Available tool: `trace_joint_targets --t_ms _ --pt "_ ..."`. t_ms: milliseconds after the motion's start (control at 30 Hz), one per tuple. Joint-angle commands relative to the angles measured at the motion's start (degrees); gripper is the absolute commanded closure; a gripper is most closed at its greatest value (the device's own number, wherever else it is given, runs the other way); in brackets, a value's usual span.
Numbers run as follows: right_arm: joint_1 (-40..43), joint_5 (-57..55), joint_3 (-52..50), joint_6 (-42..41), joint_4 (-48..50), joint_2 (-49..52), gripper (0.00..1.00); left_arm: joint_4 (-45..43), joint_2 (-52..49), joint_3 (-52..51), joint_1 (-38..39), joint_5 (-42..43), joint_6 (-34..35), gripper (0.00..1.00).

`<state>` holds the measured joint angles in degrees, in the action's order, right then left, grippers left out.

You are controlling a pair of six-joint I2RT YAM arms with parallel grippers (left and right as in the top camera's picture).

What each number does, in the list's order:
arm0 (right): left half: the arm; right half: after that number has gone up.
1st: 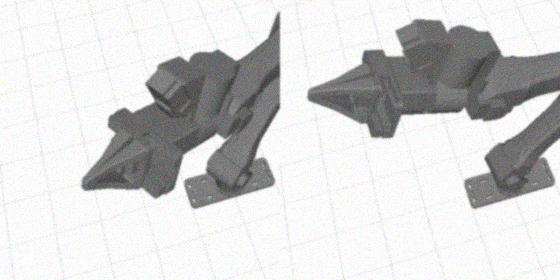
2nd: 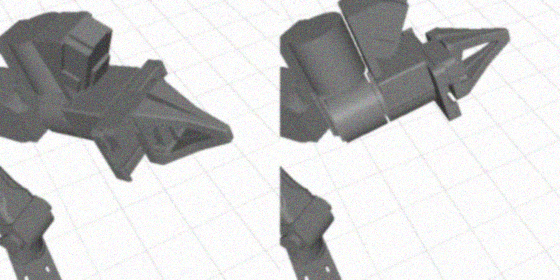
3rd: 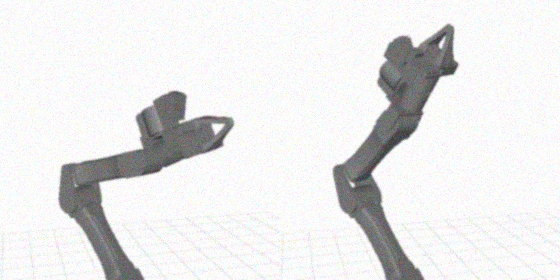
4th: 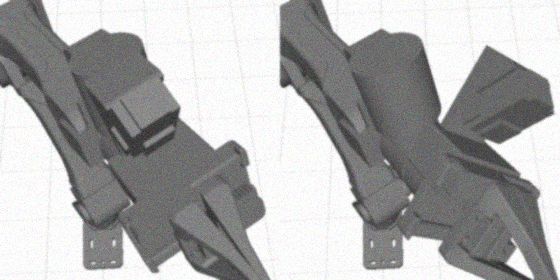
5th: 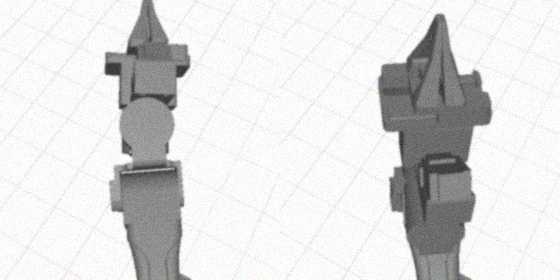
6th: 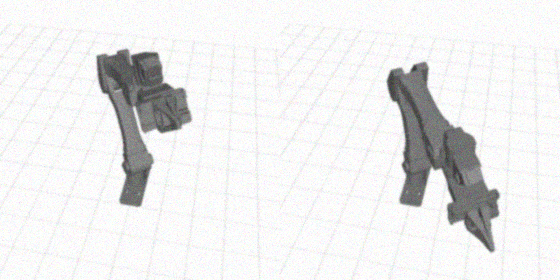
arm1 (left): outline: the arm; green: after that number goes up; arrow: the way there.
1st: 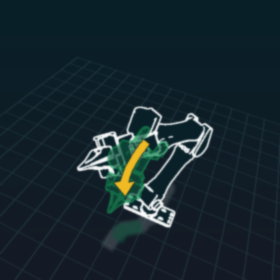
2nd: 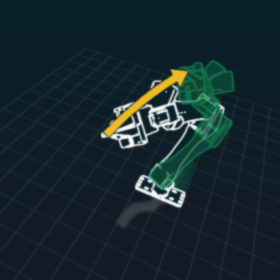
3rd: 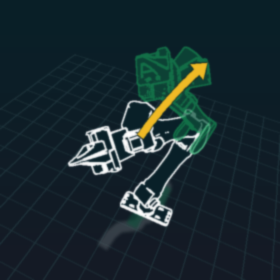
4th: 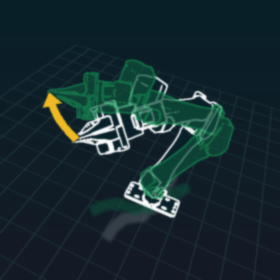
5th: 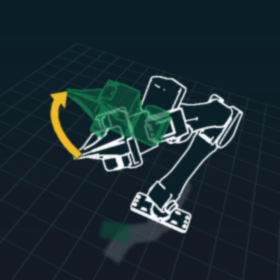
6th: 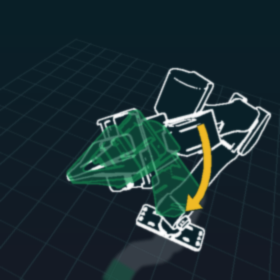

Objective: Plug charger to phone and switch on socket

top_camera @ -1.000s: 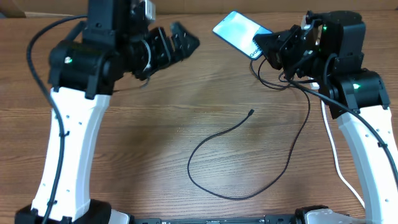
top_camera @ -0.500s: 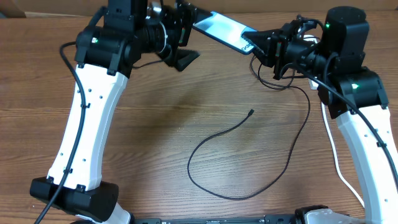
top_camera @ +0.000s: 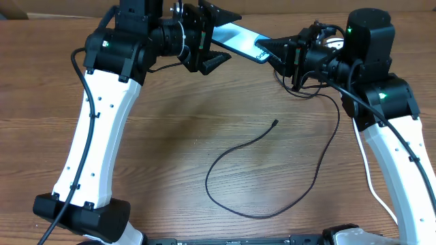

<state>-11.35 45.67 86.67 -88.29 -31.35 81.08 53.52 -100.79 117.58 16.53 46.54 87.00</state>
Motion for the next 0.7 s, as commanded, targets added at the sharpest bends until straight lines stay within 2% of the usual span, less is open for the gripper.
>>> trace_joint_targets --t_ms 0,133,233,667 --pt "-0.46 0.92 2.27 -0.98 0.92 -0.55 0.96 -0.22 -0.07 -0.09 0.37 1.44 1.79 0.27" --pt "-1.33 0.92 2.27 -1.7 1.14 -0.55 0.96 -0.22 -0.09 -0.09 0.37 1.16 2.45 0.36" --pt "-2.1 0.79 2.27 -1.75 1.31 -0.55 0.96 -0.24 -0.09 -0.11 0.37 0.9 3.37 0.47" --pt "-2.47 1.16 2.27 -1.79 1.29 -0.55 0.96 -0.26 -0.09 -0.11 0.37 0.83 3.91 0.57"
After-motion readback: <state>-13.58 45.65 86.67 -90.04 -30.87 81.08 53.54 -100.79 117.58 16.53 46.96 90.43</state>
